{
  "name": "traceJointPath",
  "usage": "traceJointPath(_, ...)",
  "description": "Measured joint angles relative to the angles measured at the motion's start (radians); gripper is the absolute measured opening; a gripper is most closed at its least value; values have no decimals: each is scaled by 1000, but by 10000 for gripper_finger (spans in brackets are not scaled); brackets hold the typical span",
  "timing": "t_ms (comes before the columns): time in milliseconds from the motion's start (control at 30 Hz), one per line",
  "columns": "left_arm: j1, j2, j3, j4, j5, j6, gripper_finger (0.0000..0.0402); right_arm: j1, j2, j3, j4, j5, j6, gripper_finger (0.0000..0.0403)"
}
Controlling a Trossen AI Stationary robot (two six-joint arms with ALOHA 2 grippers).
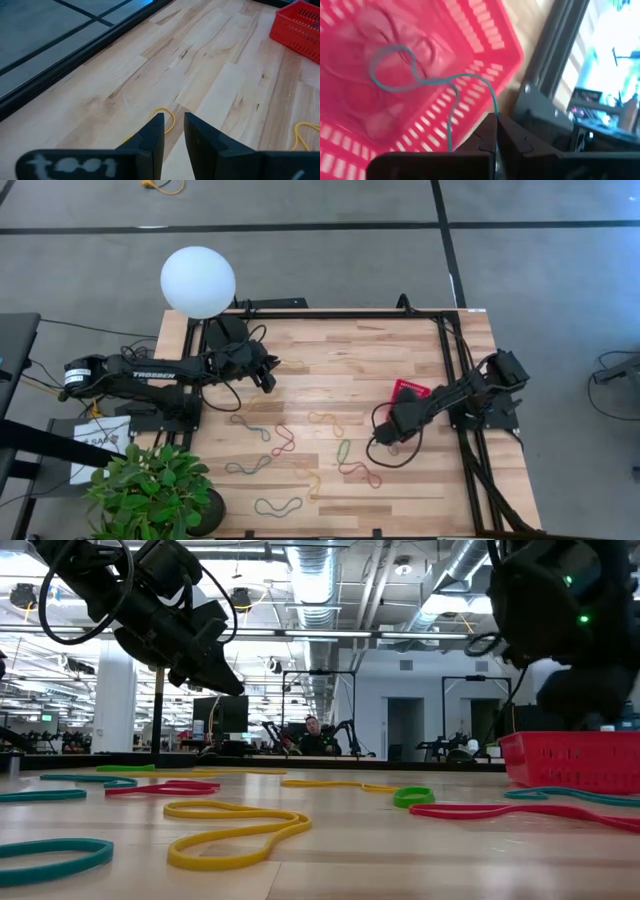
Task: Pick and place rubber bands into bin
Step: Put the blue rubber band into the basket
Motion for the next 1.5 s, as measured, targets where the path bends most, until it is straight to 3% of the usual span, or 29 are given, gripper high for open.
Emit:
traceJointPath(300,0,0,0,2,-1,0,64,-8,0,43,103,141,-98,0)
traceJointPath(467,0,0,0,2,-2,-1,64,-43,0,40,165,121,-117,23)
traceJointPath(667,0,0,0,2,-2,0,64,-88,0,40,243,110,-264,68)
traceJointPath(933,0,0,0,1,-2,1,64,-112,-24,40,213,71,-286,91)
traceJointPath(1167,0,0,0,2,-3,3,64,-73,-59,58,223,8,-308,93)
traceJointPath(1367,0,0,0,2,-3,3,64,23,-118,122,369,70,-304,93)
traceJointPath(1500,0,0,0,2,-3,3,64,73,-130,125,458,19,-217,93)
